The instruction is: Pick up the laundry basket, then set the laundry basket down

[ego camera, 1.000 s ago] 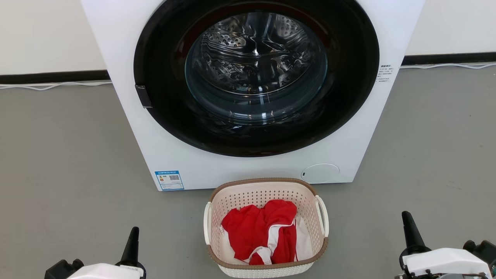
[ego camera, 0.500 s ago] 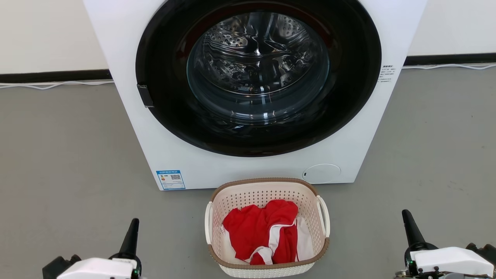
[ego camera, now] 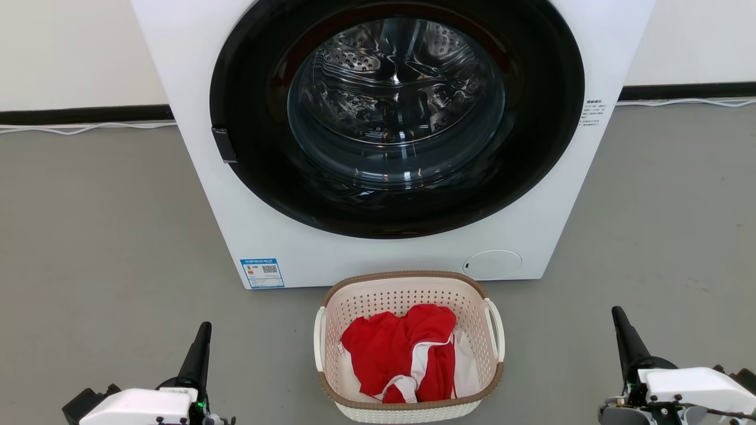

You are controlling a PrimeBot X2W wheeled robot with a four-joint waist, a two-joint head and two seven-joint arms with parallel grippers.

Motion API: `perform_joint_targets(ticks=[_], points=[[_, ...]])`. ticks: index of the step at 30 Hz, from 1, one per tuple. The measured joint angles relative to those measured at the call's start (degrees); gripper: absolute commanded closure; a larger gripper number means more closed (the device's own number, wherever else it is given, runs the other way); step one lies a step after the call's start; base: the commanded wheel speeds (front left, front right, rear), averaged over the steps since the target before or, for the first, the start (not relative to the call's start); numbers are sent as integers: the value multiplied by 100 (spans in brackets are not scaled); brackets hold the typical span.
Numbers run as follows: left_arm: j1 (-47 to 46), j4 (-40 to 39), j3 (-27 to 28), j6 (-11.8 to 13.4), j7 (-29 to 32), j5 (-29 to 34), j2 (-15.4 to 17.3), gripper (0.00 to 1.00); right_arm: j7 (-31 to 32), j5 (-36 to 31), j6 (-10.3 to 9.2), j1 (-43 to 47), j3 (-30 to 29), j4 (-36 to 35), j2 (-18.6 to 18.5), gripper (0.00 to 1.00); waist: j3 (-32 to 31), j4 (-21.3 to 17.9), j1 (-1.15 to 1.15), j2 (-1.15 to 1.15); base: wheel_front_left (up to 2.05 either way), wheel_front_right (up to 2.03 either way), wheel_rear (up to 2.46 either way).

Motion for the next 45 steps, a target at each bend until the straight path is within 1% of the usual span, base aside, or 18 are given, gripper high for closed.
perform_joint_targets(ticks=[15,17,45], points=[[-109,-176,24,-54,250,-827,8,100,229,1101,0,-7,-20,-137,-1,100,1,32,0,0,0,0,0],[-109,-187,26,-91,253,-916,8,100,244,1202,0,-10,-20,-144,0,100,1,33,0,0,0,0,0],[-109,-197,29,-91,253,-920,9,100,244,1203,0,-107,-22,-154,-1,100,1,33,0,0,0,0,0]])
